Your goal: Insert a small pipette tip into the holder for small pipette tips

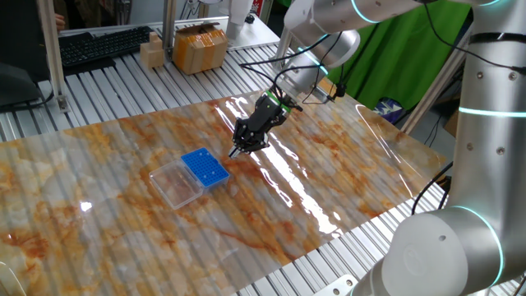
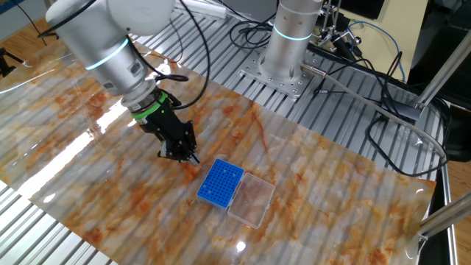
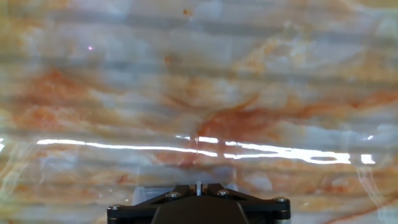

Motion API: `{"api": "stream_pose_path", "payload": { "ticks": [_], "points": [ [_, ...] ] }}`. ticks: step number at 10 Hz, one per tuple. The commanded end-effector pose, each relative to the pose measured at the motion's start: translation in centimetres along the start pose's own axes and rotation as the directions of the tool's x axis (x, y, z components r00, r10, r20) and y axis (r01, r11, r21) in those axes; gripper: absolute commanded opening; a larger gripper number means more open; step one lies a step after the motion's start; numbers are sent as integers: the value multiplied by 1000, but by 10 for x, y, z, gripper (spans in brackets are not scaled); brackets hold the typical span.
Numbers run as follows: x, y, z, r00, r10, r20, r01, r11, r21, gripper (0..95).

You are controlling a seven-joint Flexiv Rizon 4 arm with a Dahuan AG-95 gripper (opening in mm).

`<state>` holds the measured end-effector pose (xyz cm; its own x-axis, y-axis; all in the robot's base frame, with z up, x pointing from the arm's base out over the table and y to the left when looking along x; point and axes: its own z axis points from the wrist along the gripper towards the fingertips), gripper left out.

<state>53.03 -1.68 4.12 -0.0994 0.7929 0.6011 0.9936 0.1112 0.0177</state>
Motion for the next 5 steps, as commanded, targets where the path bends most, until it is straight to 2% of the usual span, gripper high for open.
{"api": "stream_pose_path", "payload": {
  "ticks": [1,3,5],
  "points": [
    [4,1,-3,999,4,34,-4,1000,-3,0],
    [10,2,-4,998,7,70,-5,1000,-15,0],
    [14,3,-6,996,17,83,-14,999,-30,0]
  ]
}}
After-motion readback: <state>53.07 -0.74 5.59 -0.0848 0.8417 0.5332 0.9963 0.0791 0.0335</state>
